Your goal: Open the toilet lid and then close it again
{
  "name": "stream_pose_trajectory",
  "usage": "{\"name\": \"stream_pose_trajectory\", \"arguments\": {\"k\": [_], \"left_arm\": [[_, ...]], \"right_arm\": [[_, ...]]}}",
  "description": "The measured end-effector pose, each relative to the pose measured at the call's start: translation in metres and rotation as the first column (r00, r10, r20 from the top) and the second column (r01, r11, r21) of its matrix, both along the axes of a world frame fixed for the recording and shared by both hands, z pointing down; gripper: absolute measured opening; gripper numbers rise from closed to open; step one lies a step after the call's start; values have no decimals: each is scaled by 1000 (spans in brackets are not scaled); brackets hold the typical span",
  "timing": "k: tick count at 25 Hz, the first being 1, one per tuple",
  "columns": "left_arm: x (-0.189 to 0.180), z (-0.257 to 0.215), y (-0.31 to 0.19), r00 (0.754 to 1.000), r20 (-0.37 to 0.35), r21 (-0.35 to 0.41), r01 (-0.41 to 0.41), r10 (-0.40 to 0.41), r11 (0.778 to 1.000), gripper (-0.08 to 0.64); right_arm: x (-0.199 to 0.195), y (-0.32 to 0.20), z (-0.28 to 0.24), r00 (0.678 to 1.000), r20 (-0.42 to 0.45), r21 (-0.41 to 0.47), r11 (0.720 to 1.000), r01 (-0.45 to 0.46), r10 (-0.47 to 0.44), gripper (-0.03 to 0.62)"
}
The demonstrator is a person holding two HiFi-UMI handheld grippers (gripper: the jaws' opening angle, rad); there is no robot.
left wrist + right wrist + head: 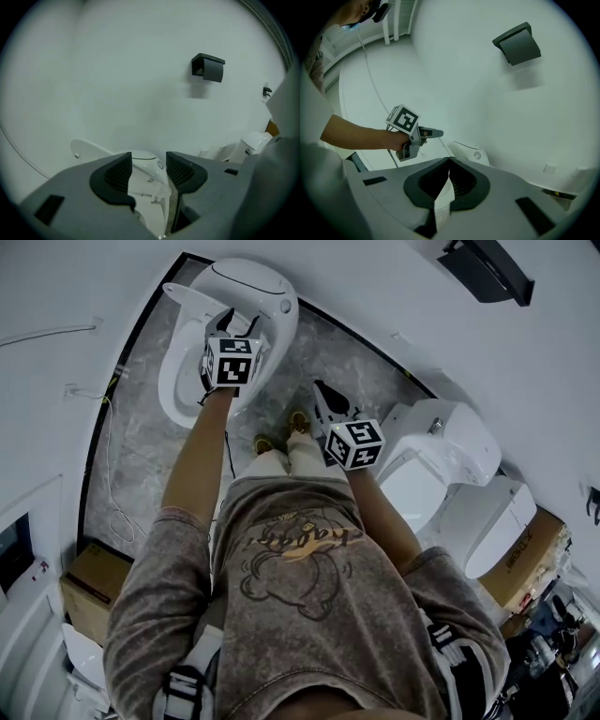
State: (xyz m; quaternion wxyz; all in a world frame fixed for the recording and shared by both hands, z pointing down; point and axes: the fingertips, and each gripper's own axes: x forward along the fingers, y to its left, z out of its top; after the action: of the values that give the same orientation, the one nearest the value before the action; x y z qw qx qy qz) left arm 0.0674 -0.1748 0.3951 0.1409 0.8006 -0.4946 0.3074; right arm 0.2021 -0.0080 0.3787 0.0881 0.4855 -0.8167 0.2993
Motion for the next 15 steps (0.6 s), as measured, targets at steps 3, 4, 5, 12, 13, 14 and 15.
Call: {"name": "stream_pose_trajectory", "arguments": {"k": [3, 4, 5, 12, 13, 14, 15], "left_arm": [[-15, 0, 17, 1000, -14, -7, 20, -21, 1000, 232], [-20, 0, 23, 999, -20, -14, 29, -29, 999, 232], [-25, 1, 30, 999, -23, -21, 39, -39, 999, 232], [-60, 10, 75, 994, -39, -56, 96, -98, 994, 232], [-65, 12, 80, 993, -47, -65, 106, -109, 992, 232], [-70, 15, 86, 991, -54, -74, 116, -121, 990, 232], [-75, 17, 92, 990, -56, -81, 126, -131, 989, 232]], "right_arm": [[-12, 4, -2, 1000, -1, 5, 1000, 31, -31, 26], [-16, 5, -2, 999, -2, 6, 999, 42, -42, 27], [-20, 6, -2, 998, -3, 7, 998, 55, -55, 26], [-57, 15, -2, 988, -10, 13, 988, 156, -156, 28], [-62, 16, -1, 985, -11, 13, 985, 170, -170, 27], [-68, 16, -1, 983, -11, 12, 983, 184, -184, 28], [-74, 17, 0, 980, -11, 12, 980, 199, -199, 26]]}}
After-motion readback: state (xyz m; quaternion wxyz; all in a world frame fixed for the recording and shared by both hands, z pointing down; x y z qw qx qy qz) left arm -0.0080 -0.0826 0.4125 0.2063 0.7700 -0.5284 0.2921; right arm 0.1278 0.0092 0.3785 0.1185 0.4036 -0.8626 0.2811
